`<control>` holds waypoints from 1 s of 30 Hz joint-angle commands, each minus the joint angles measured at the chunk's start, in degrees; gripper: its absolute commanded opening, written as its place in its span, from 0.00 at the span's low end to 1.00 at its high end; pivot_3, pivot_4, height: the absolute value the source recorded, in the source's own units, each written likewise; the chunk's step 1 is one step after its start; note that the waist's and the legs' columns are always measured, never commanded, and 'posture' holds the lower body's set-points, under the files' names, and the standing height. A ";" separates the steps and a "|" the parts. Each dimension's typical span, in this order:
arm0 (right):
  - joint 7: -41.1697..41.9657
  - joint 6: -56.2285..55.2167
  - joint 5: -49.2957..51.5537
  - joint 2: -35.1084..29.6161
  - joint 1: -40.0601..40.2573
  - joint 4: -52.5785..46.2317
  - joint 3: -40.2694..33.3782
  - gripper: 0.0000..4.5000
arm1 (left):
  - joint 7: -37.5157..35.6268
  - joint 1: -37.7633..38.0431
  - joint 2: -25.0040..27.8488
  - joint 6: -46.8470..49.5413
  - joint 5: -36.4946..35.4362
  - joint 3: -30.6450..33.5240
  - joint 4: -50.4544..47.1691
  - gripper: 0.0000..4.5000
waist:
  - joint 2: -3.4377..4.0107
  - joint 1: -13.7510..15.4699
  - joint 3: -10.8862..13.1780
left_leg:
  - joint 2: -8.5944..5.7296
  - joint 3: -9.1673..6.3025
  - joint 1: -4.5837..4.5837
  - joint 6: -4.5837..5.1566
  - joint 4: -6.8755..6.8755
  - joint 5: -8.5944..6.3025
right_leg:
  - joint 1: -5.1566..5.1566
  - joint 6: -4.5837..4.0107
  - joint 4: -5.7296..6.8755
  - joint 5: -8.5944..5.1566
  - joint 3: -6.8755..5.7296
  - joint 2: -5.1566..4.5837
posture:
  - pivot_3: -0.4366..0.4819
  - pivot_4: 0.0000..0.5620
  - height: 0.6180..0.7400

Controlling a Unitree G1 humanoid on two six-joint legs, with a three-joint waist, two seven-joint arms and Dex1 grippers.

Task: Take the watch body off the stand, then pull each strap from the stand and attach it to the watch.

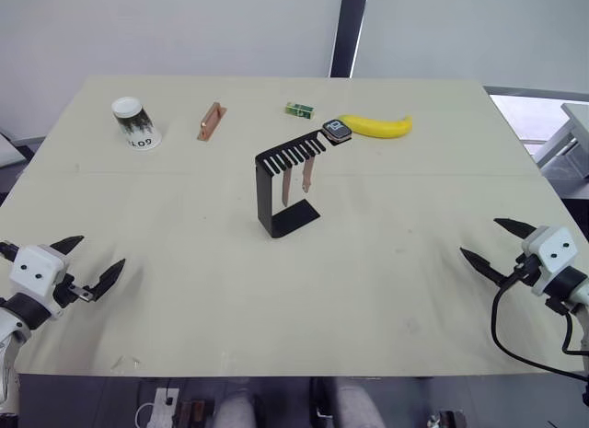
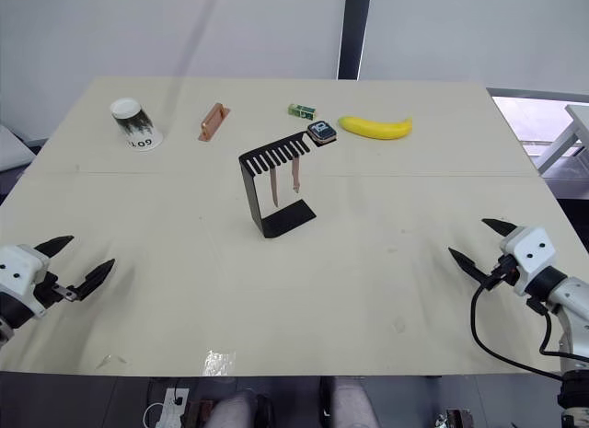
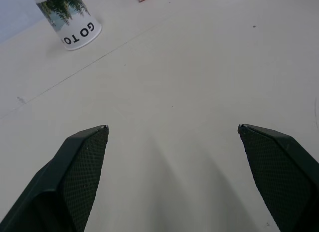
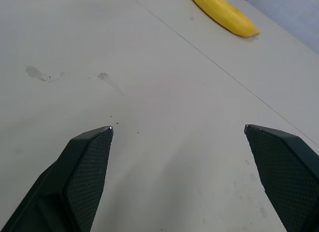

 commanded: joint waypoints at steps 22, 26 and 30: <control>-28.15 66.35 32.13 9.54 -28.61 -43.70 5.40 1.00 | -4.59 -11.76 2.45 38.30 -38.74 -5.16 -37.70 1.00 | 0.44 -0.01 0.03 | 0.00 -0.05 -0.03 -0.07 0.07 0.00 | -0.09 -0.03 0.21 -0.02 0.14 0.04 | 0.48 0.27 1.00; -32.29 72.52 29.86 11.82 -35.88 -41.13 9.94 1.00 | -1.36 -16.43 -0.10 37.15 -36.95 -7.35 -37.45 1.00 | 0.44 0.02 0.03 | -0.02 -0.08 -0.16 -0.04 0.16 0.02 | -0.12 -0.03 0.17 -0.02 0.12 0.04 | 0.48 0.27 1.00; -34.19 74.07 26.95 14.95 -41.24 -38.55 12.96 1.00 | -1.59 -17.15 -1.55 36.90 -35.16 -10.11 -37.81 1.00 | 0.44 -0.13 0.03 | -0.02 -0.08 -0.29 -0.04 0.15 0.03 | -0.23 -0.03 0.18 -0.02 0.11 0.08 | 0.48 0.27 1.00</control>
